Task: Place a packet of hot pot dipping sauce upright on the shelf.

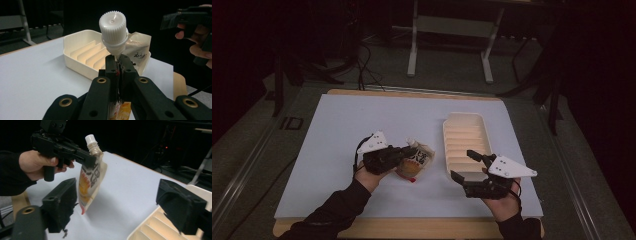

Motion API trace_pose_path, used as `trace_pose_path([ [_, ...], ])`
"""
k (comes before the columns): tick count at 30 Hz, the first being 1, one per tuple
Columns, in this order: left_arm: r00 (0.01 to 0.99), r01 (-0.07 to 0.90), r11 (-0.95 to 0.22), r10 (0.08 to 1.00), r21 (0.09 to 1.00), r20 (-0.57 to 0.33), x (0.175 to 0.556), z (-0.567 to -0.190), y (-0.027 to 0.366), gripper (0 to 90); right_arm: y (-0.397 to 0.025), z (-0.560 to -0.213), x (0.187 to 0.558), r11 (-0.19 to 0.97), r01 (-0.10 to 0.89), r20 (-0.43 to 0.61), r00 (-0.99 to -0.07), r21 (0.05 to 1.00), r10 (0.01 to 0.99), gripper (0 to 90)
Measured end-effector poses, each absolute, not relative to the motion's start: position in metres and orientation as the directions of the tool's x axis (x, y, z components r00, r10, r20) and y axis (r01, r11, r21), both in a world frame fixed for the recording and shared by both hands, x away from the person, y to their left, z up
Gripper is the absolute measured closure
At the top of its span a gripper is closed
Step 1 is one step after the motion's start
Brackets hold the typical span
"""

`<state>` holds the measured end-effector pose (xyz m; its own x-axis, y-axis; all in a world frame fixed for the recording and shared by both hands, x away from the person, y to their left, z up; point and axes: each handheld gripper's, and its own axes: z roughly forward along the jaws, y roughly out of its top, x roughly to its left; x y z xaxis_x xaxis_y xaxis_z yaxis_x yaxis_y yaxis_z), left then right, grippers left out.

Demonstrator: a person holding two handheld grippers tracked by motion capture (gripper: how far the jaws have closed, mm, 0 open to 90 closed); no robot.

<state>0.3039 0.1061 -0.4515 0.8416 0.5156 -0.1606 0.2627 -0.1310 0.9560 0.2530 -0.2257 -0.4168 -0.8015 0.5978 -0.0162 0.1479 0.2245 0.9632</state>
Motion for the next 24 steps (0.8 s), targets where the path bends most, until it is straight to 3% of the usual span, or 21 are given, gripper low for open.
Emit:
trace_pose_path([
  [9, 0.833, 0.285, -0.021, 0.501, 0.958, -0.237, 0.301, -0.458, 0.110, 87.6, -0.211, -0.409, 0.264, 0.220, 0.139, -0.011, -0.823, 0.966, 0.568, 20.6],
  [19, 0.833, 0.257, 0.008, 0.504, 0.966, -0.226, 0.298, -0.455, 0.108, 87.6, -0.188, -0.409, 0.276, 0.232, 0.163, 0.000, -0.819, 0.959, 0.574, 23.2],
  [24, 0.839, 0.253, 0.005, 0.497, 0.967, -0.222, 0.296, -0.455, 0.106, 87.6, -0.180, -0.413, 0.280, 0.246, 0.177, 0.006, -0.823, 0.953, 0.568, 30.2],
])
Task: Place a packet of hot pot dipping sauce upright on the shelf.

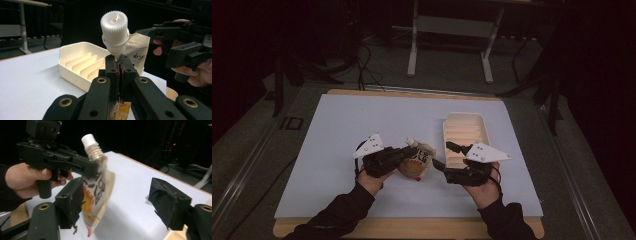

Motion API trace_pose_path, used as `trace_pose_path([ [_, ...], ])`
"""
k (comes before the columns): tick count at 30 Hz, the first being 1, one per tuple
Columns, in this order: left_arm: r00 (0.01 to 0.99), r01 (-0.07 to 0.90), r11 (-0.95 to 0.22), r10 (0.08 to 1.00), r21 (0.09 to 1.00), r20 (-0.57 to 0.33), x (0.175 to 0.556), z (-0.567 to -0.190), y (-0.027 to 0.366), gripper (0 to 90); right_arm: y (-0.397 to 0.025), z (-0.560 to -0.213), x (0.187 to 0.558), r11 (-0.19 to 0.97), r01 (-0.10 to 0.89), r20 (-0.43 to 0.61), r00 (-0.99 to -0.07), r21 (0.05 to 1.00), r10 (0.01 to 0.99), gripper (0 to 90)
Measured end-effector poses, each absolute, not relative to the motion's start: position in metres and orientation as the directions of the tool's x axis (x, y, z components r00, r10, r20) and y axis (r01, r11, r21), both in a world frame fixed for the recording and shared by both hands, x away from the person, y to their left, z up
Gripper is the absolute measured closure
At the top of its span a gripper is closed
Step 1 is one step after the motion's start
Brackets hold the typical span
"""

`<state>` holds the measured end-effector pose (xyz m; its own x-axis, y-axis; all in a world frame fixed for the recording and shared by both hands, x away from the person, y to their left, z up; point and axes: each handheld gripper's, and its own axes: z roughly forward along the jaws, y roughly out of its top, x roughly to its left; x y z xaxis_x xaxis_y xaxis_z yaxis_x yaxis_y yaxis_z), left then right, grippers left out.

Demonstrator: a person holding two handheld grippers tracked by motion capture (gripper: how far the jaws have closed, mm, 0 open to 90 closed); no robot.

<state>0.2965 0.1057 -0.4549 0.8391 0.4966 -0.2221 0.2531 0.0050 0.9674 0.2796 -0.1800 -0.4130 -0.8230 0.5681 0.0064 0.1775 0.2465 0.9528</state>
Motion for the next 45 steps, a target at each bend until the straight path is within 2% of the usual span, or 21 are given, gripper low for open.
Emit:
trace_pose_path([
  [2, 0.841, 0.247, -0.001, 0.497, 0.969, -0.214, 0.296, -0.455, 0.105, 87.6, -0.178, -0.413, 0.280, 0.252, 0.177, 0.001, -0.821, 0.951, 0.571, 35.5],
  [6, 0.847, 0.245, 0.012, 0.483, 0.970, -0.220, 0.295, -0.454, 0.105, 87.6, -0.175, -0.414, 0.282, 0.254, 0.177, 0.001, -0.823, 0.951, 0.569, 37.2],
  [9, 0.849, 0.241, 0.014, 0.482, 0.970, -0.217, 0.294, -0.453, 0.103, 87.6, -0.173, -0.415, 0.286, 0.253, 0.203, 0.035, -0.839, 0.946, 0.542, 46.9],
  [10, 0.848, 0.237, 0.012, 0.485, 0.971, -0.213, 0.294, -0.453, 0.103, 87.5, -0.171, -0.416, 0.288, 0.259, 0.213, 0.048, -0.850, 0.942, 0.525, 53.5],
  [11, 0.850, 0.239, 0.015, 0.480, 0.971, -0.216, 0.293, -0.453, 0.102, 87.5, -0.171, -0.416, 0.288, 0.259, 0.213, 0.048, -0.850, 0.942, 0.525, 53.5],
  [13, 0.852, 0.237, 0.011, 0.477, 0.971, -0.214, 0.293, -0.453, 0.100, 87.5, -0.170, -0.417, 0.289, 0.256, 0.212, 0.052, -0.856, 0.943, 0.515, 62.4],
  [14, 0.855, 0.243, 0.011, 0.471, 0.970, -0.219, 0.293, -0.454, 0.100, 87.5, -0.169, -0.417, 0.289, 0.253, 0.209, 0.054, -0.860, 0.945, 0.508, 69.6],
  [15, 0.855, 0.243, 0.011, 0.471, 0.970, -0.219, 0.293, -0.454, 0.100, 87.5, -0.169, -0.417, 0.289, 0.253, 0.209, 0.054, -0.860, 0.945, 0.508, 69.6],
  [16, 0.857, 0.248, 0.015, 0.464, 0.969, -0.226, 0.293, -0.455, 0.100, 87.5, -0.169, -0.416, 0.290, 0.253, 0.213, 0.063, -0.867, 0.944, 0.495, 75.1],
  [17, 0.857, 0.248, 0.015, 0.464, 0.969, -0.226, 0.293, -0.455, 0.100, 87.4, -0.169, -0.416, 0.290, 0.253, 0.213, 0.063, -0.867, 0.944, 0.495, 75.1],
  [18, 0.859, 0.249, 0.016, 0.459, 0.968, -0.228, 0.294, -0.455, 0.099, 87.4, -0.170, -0.415, 0.290, 0.250, 0.214, 0.065, -0.866, 0.944, 0.496, 80.6],
  [24, 0.866, 0.255, 0.015, 0.441, 0.967, -0.236, 0.296, -0.455, 0.101, 87.1, -0.170, -0.410, 0.292, 0.267, 0.226, 0.078, -0.880, 0.937, 0.469, 86.5],
  [38, 0.901, 0.257, -0.029, 0.368, 0.966, -0.229, 0.302, -0.450, 0.105, 81.4, -0.169, -0.399, 0.288, 0.302, 0.193, 0.048, -0.902, 0.934, 0.428, 88.5],
  [40, 0.899, 0.265, -0.027, 0.369, 0.964, -0.237, 0.303, -0.449, 0.107, 68.3, -0.170, -0.397, 0.289, 0.313, 0.189, 0.042, -0.906, 0.931, 0.422, 88.6],
  [42, 0.897, 0.274, -0.021, 0.365, 0.961, -0.248, 0.303, -0.448, 0.109, 58.9, -0.171, -0.397, 0.290, 0.313, 0.192, 0.045, -0.906, 0.930, 0.422, 88.7],
  [45, 0.897, 0.295, -0.010, 0.348, 0.956, -0.273, 0.304, -0.446, 0.113, 49.2, -0.174, -0.394, 0.292, 0.310, 0.193, 0.048, -0.905, 0.931, 0.422, 88.7],
])
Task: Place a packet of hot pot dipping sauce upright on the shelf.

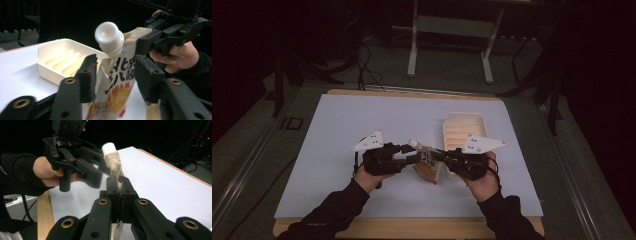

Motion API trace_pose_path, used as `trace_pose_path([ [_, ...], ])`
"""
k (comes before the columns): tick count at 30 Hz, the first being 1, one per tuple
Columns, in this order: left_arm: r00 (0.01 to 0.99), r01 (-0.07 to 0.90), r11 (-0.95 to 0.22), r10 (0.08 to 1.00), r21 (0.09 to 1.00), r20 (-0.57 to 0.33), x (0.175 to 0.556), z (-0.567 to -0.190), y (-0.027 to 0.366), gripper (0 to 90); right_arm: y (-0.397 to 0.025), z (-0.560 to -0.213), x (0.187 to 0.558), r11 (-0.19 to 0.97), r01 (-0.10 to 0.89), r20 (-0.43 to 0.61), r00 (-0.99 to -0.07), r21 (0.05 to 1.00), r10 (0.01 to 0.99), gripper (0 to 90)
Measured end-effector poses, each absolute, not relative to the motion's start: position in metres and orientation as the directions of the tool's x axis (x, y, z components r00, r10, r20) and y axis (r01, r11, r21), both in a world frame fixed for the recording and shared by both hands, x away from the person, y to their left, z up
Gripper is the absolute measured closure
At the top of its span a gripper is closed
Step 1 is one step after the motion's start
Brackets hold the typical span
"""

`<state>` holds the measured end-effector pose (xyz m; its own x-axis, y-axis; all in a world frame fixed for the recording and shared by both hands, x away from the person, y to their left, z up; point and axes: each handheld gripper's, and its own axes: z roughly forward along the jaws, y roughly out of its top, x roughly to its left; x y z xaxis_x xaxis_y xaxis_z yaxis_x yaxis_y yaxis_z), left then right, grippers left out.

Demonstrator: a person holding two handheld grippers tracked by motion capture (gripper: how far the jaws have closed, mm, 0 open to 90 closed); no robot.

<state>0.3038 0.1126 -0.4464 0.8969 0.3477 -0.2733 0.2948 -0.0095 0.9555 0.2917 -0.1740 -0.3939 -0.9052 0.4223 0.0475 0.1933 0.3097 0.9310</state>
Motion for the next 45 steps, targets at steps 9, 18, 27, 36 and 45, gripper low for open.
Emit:
trace_pose_path([
  [9, 0.885, 0.283, 0.009, 0.384, 0.959, -0.265, 0.301, -0.444, 0.126, 17.0, -0.184, -0.380, 0.297, 0.294, 0.169, 0.028, -0.903, 0.941, 0.428, 88.7],
  [18, 0.864, 0.299, -0.044, 0.437, 0.953, -0.251, 0.297, -0.444, 0.137, 7.3, -0.196, -0.363, 0.306, 0.286, 0.152, 0.017, -0.904, 0.946, 0.427, 88.6],
  [27, 0.866, 0.304, -0.103, 0.445, 0.947, -0.230, 0.293, -0.448, 0.147, 2.0, -0.208, -0.353, 0.316, 0.297, 0.138, -0.001, -0.906, 0.945, 0.423, 88.5],
  [36, 0.861, 0.314, -0.103, 0.450, 0.944, -0.238, 0.292, -0.456, 0.156, 2.0, -0.226, -0.348, 0.330, 0.315, 0.108, -0.015, -0.931, 0.943, 0.364, 88.3],
  [45, 0.857, 0.325, -0.102, 0.453, 0.940, -0.247, 0.289, -0.465, 0.161, 2.1, -0.244, -0.351, 0.345, 0.351, 0.056, -0.046, -0.960, 0.935, 0.276, 88.0],
])
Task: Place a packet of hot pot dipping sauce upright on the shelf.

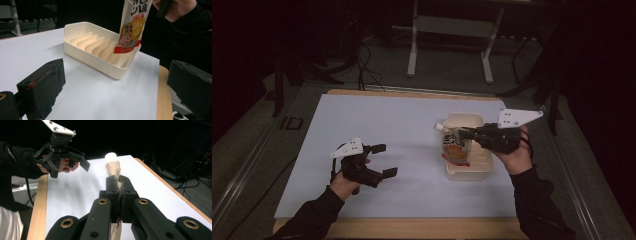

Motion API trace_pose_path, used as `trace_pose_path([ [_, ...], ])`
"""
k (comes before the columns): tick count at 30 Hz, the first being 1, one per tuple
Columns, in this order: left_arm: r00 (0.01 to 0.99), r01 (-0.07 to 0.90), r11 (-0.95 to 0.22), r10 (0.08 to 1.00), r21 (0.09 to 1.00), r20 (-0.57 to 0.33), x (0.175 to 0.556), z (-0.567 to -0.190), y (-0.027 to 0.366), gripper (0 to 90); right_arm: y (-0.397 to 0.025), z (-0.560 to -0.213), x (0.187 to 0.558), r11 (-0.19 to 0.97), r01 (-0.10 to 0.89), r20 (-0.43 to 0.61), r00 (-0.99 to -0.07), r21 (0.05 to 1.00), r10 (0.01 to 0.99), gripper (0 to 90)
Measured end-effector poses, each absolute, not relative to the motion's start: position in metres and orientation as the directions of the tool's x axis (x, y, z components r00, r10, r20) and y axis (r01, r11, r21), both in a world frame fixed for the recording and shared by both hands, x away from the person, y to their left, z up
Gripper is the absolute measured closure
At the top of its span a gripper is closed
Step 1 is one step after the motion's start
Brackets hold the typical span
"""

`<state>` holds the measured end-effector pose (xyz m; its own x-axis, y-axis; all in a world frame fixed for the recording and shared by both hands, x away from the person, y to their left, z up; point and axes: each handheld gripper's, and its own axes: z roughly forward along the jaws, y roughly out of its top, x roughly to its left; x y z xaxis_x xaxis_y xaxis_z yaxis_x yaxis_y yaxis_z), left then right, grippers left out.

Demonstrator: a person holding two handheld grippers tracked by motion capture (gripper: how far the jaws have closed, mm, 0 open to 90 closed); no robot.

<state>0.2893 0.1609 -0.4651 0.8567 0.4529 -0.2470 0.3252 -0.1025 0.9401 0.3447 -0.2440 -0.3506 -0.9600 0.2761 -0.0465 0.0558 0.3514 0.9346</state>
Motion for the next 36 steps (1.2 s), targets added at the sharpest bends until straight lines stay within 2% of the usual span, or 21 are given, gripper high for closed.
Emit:
trace_pose_path([
  [8, 0.860, 0.325, -0.102, 0.445, 0.940, -0.250, 0.289, -0.467, 0.160, 2.1, -0.260, -0.358, 0.355, 0.356, 0.024, -0.059, -0.974, 0.934, 0.221, 87.7],
  [24, 0.857, 0.335, -0.110, 0.448, 0.936, -0.254, 0.291, -0.472, 0.159, 2.1, -0.273, -0.377, 0.362, 0.371, 0.121, 0.054, -0.981, 0.921, 0.186, 87.1],
  [36, 0.851, 0.345, -0.122, 0.460, 0.931, -0.255, 0.292, -0.478, 0.161, 2.1, -0.270, -0.412, 0.362, 0.398, 0.185, 0.111, -0.973, 0.899, 0.201, 86.4],
])
